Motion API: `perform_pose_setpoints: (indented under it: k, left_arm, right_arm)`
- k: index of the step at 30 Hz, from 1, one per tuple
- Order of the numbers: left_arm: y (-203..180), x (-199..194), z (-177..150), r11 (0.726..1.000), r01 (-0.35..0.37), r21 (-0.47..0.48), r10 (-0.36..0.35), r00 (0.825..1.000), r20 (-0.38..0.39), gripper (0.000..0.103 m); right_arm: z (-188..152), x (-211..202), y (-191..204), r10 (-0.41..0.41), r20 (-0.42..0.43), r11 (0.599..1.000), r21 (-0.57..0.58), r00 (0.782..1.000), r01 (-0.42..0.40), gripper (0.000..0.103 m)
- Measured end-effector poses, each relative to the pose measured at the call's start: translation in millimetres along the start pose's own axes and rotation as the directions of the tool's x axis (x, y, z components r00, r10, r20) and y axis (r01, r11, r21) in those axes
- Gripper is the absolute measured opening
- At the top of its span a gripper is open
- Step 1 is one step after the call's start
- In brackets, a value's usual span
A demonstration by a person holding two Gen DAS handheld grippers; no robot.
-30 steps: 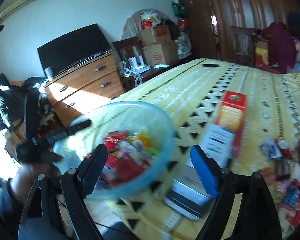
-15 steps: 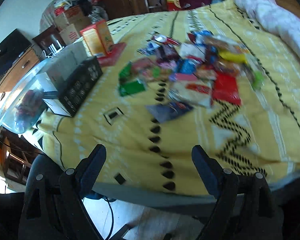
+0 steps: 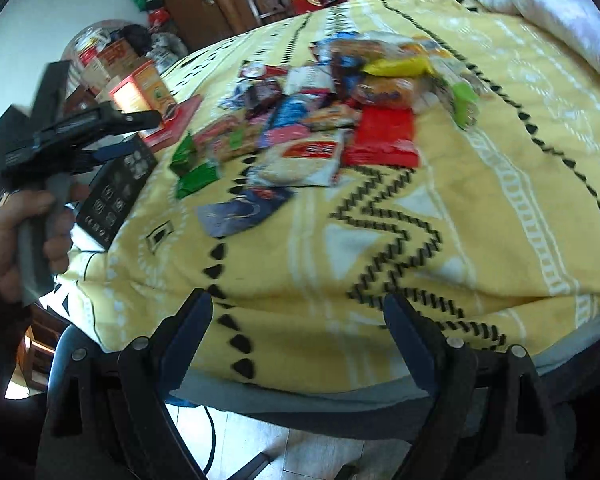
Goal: Organize snacks
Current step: 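Move both grippers back over the snack pile on the bed, then grasp a green packet with the left gripper while the right gripper grasps a white rice-cracker bag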
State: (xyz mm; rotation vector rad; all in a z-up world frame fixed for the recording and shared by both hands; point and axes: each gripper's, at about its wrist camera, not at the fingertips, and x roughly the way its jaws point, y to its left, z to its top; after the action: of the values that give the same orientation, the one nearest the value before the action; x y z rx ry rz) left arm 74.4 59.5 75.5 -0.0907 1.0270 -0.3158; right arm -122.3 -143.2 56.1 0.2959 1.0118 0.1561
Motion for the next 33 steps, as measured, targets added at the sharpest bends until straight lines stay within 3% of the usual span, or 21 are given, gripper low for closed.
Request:
perform_pose_setpoints:
  k: [2,4,6,8,16,20,24,29,31,32,33]
  left_arm:
    - [6,22,2,0.999,-0.035,-0.018,0.034,0.999,-0.038,0.086]
    - [13,40,0,0.998,-0.06,-0.031,0.057,0.995,-0.085,0.072]
    - [19,49,-5,0.998,-0.033,-0.052,0.027,0.994,-0.108,0.047]
    - [19,43,-8,0.998,-0.033,-0.052,0.028,0.996,-0.083,0.03]
    - [-4,-21,-35,0.998,0.055,-0.021,-0.055,0.998,-0.009,0.03]
    - [-11,-38,-50,0.997,0.08,-0.018,-0.08,0.997,-0.02,0.03]
    - [-15,-48,-52,0.997,0.08,-0.013,-0.08,0.997,-0.015,0.031]
    - [-17,-57,-51,0.996,0.084,-0.008,-0.084,0.996,-0.003,0.031]
    - [-15,-63,-51,0.996,0.092,-0.014,-0.092,0.996,0.015,0.031]
    - [-14,-66,-49,0.995,0.096,-0.017,-0.096,0.995,0.023,0.031]
    - [-14,-67,-48,0.995,0.099,-0.017,-0.098,0.995,0.028,0.032]
  right_arm:
    - [1,2,-9,0.002,0.001,1.0,0.017,1.0,-0.002,0.089]
    - [2,2,-18,0.002,0.006,0.999,0.033,1.0,-0.003,0.089]
    - [2,2,-24,0.004,0.007,0.999,0.044,1.0,-0.004,0.089]
    - [2,3,-30,0.004,0.004,0.999,0.051,1.0,-0.004,0.089]
    - [16,12,-29,0.029,0.006,1.0,0.001,1.0,-0.029,0.089]
    - [43,28,-23,0.044,0.003,0.998,-0.053,0.999,-0.044,0.089]
    - [79,53,-21,0.072,0.015,0.997,-0.029,0.997,-0.072,0.089]
    - [96,97,-2,0.073,-0.066,0.997,0.012,0.995,-0.072,0.089]
    - [92,90,27,0.22,-0.097,0.972,-0.056,0.971,-0.226,0.085]
    - [88,76,46,0.321,-0.1,0.934,-0.13,0.942,-0.333,0.078]
    - [87,66,55,0.344,-0.088,0.917,-0.183,0.935,-0.355,0.078]
